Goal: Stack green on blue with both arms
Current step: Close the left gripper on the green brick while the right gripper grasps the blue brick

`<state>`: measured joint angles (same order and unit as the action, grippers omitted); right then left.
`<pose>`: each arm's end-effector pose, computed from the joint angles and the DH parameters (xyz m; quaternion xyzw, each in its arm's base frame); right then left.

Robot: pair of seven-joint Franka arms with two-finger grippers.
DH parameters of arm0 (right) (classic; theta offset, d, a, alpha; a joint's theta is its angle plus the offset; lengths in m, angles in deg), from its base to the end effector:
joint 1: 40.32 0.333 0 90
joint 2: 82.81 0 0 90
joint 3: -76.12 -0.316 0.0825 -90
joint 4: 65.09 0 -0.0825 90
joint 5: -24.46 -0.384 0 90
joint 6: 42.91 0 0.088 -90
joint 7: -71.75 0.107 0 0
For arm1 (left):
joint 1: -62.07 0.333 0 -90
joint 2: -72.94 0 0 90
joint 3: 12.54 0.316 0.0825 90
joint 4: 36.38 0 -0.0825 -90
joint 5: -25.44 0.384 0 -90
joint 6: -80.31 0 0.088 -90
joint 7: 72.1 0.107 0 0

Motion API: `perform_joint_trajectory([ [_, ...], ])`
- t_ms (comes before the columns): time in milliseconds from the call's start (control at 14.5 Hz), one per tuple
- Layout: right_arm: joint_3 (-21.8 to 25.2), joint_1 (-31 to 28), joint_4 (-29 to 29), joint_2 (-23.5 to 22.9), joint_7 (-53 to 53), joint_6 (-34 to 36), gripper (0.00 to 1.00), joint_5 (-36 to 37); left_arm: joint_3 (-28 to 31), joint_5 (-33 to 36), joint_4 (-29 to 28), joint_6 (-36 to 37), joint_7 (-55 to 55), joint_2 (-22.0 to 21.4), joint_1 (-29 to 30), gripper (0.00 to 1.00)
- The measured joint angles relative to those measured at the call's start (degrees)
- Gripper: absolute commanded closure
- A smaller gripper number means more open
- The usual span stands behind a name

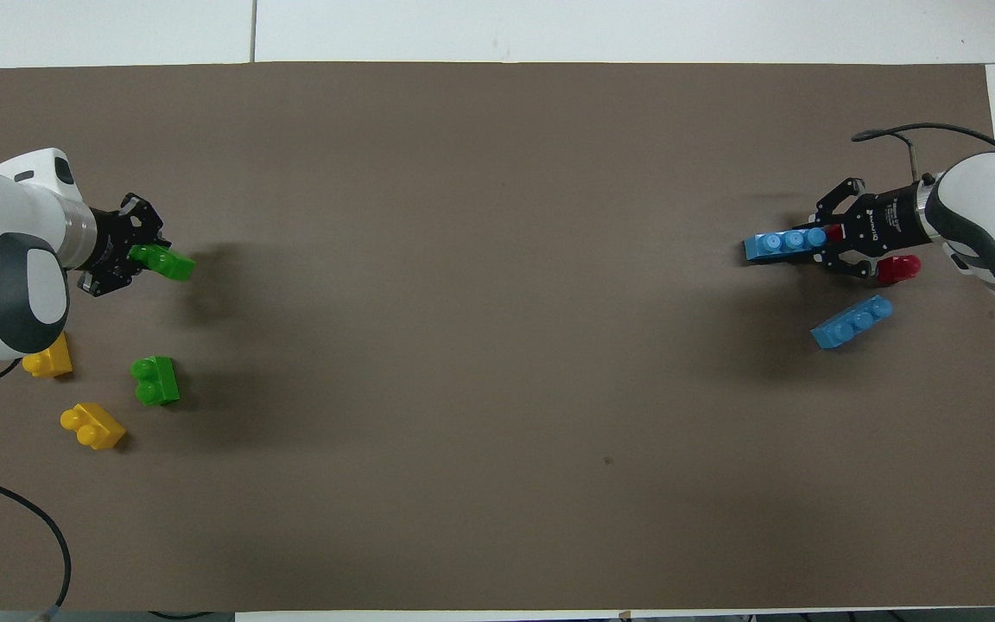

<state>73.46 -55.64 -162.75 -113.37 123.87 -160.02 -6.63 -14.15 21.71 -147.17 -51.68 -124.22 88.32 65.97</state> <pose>0.6450 -0.1186 0.2757 -0.7285 0.6357 0.1685 0.1916 0.6200 0.0243 0.3584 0.8780 0.4752 0.0338 0.0476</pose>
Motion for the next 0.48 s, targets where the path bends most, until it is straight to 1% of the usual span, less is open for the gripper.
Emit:
perform_joint_trajectory([
  [207, -0.02, 0.01, 0.01, 0.1, -4.37, 0.03, 1.0, -0.03, -0.08, 0.07, 0.3, 4.9, -6.99, -3.83, -2.45, 1.0],
  [484, -0.26, 0.94, 1.32, 0.63, -3.09, 1.09, 1.0, -1.63, -0.22, 1.88, 2.13, 14.03, -17.78, -8.1, -6.62, 1.0],
])
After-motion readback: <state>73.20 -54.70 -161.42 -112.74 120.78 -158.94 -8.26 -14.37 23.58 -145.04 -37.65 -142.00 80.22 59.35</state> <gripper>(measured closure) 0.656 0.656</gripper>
